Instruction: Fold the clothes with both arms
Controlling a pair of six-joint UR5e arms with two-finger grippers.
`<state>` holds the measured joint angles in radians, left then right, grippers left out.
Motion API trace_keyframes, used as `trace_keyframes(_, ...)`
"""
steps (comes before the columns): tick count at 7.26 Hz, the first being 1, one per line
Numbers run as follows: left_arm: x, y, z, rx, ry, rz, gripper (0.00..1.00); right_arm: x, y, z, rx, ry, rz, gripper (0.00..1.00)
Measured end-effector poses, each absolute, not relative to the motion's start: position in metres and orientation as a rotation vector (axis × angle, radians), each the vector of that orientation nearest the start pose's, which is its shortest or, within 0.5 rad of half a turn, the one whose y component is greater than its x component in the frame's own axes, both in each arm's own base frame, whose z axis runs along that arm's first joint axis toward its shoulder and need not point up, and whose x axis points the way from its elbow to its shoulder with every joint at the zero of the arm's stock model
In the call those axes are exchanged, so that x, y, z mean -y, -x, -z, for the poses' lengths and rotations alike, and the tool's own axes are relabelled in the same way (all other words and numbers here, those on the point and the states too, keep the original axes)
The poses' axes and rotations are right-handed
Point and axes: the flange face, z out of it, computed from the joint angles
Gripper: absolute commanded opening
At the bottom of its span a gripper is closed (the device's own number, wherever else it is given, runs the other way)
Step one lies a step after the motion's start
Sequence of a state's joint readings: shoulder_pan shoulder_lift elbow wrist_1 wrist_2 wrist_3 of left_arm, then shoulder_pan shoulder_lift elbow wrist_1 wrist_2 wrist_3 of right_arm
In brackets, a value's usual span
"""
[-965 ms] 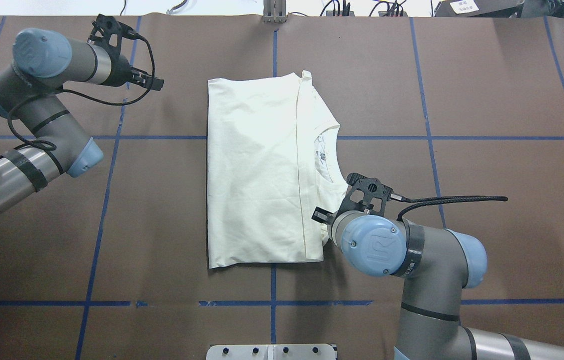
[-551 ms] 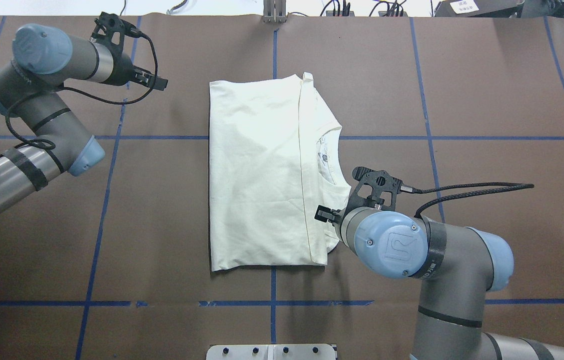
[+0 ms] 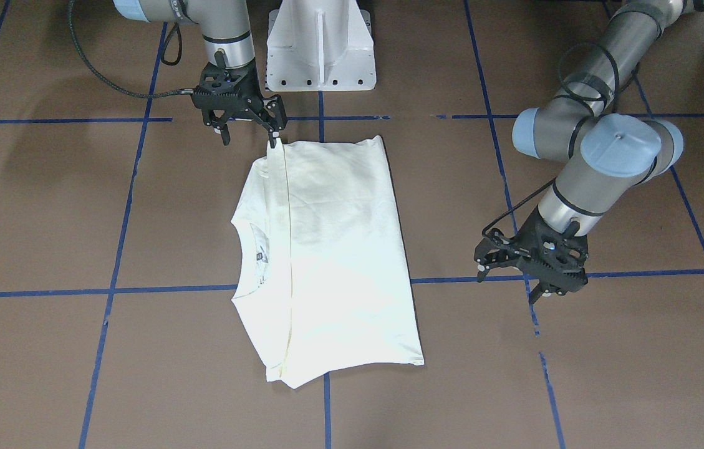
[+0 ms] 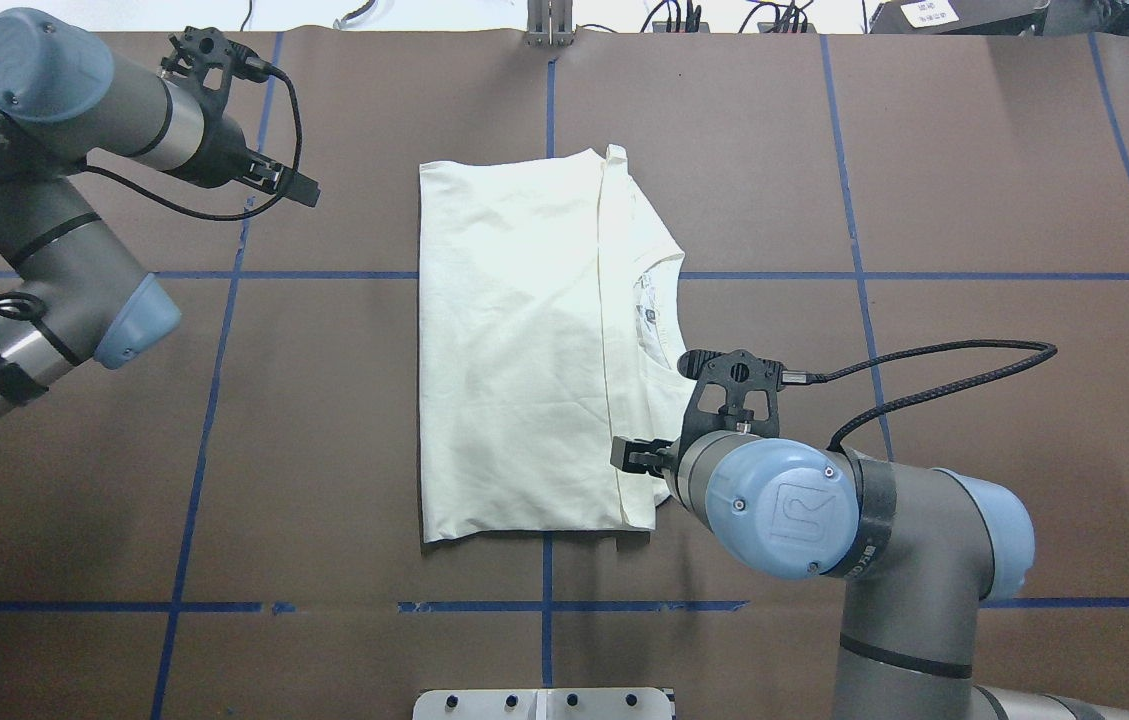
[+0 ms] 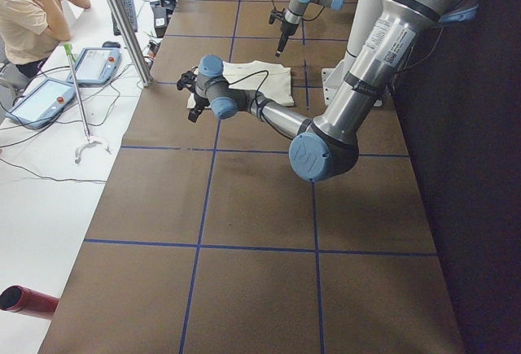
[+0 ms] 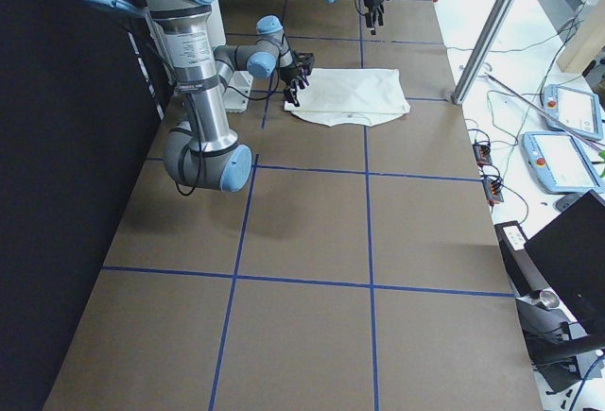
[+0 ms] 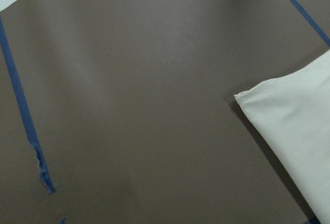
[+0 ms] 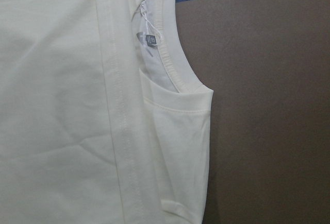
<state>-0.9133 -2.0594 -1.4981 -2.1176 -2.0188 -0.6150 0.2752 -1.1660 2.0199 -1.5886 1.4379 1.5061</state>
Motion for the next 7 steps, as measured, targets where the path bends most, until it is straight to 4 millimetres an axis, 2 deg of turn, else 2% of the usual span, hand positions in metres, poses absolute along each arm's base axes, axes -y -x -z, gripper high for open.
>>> trace_keyframes(1, 0.580, -0.334, -0.345, -0.888, -0.498, -0.253, 1.00, 0.292, 0.514, -0.250, 0.786, -0.303, -0.196, 0.87)
trace_keyframes(2, 0.565, -0.322, -0.348, -0.885, -0.489, -0.252, 1.00, 0.293, 0.526, -0.248, 0.766, -0.339, -0.134, 0.82)
trace_keyframes(3, 0.557, -0.317, -0.350, -0.886, -0.485, -0.250, 1.00, 0.294, 0.535, -0.246, 0.742, -0.368, -0.068, 0.76)
trace_keyframes(5, 0.553, -0.313, -0.351, -0.887, -0.484, -0.248, 1.00, 0.282, 0.548, -0.248, 0.672, -0.435, 0.074, 0.66)
trace_keyframes(7, 0.552, -0.313, -0.353, -0.887, -0.483, -0.247, 1.00, 0.260, 0.562, -0.251, 0.632, -0.485, 0.181, 0.65)
